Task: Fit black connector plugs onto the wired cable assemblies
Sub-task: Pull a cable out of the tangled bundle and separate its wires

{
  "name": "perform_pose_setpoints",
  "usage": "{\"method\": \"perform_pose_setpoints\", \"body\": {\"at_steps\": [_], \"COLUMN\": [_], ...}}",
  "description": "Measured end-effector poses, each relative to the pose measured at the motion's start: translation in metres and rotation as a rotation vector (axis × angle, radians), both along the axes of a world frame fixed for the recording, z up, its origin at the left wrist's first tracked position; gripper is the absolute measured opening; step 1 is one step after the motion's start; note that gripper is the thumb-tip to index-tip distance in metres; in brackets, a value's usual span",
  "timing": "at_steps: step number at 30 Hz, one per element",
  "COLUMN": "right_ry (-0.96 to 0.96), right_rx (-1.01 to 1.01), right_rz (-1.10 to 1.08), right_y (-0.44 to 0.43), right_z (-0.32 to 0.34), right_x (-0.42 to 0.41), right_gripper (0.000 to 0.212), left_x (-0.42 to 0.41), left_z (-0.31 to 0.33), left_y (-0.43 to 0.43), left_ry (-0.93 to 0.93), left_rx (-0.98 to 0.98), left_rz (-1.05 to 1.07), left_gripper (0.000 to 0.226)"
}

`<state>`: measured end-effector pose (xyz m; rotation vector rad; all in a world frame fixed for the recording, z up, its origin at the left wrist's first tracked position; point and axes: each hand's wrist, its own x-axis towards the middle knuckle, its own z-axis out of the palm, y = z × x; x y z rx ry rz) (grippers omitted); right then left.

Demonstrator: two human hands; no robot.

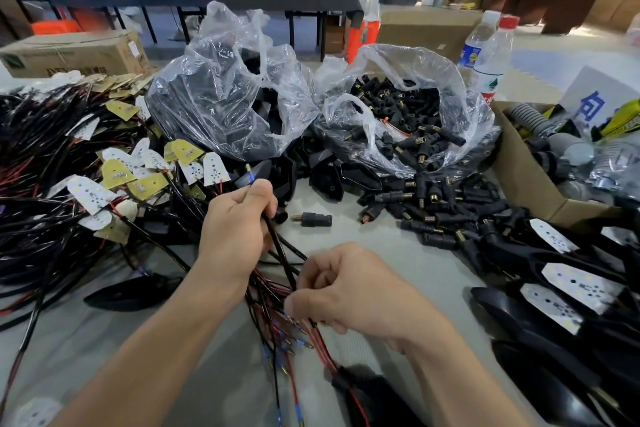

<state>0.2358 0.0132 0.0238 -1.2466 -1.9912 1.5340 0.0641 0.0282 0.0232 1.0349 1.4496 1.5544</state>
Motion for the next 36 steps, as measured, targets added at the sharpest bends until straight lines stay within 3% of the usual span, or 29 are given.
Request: {"method": "perform_pose_setpoints", "body": {"at_steps": [2, 5, 8, 12, 18, 21, 26, 30, 36], "right_ry": [-0.135, -0.227, -0.193, -0.060, 0.018, 0.011, 0.067, 0.077, 0.056], "right_rx": [0.124, 0.075, -0.075, -0.154, -0.168, -0.172, -0.215, -0.225, -0.213], "right_rz": [-0.032, 0.174, 0.305, 0.186, 0.136, 0.159, 0.103, 0.119, 0.187], "right_y": [0.000, -0.001, -0.004, -0.004, -0.002, -0.002, 0.000, 0.001, 0.004], "right_z": [0.004, 0.012, 0.016, 0.016, 0.011, 0.011, 0.011, 0.012, 0.008], "right_x": [0.002, 0.014, 0.027, 0.029, 0.020, 0.021, 0.021, 0.024, 0.030], "right_gripper": [0.029, 0.022, 0.013, 0.020, 0.032, 0.032, 0.011, 0.024, 0.025], "left_x": [0.002, 0.001, -0.002, -0.004, 0.008, 0.009, 0.009, 0.013, -0.009], "left_z": [0.003, 0.007, 0.008, 0.007, 0.000, 0.002, 0.005, 0.000, 0.006], "left_y": [-0.001, -0.001, -0.001, -0.002, -0.006, -0.008, -0.010, -0.008, -0.001], "left_ry": [-0.083, -0.208, -0.289, -0.342, -0.147, -0.139, -0.107, -0.138, -0.292], "left_rx": [0.012, 0.033, 0.054, 0.018, -0.034, -0.080, -0.147, -0.086, -0.039], "left_rz": [-0.008, 0.028, 0.077, 0.080, -0.089, -0.145, -0.213, -0.068, 0.030], "left_gripper": [0.056, 0.056, 0.051, 0.050, 0.051, 0.052, 0.052, 0.028, 0.032]}}
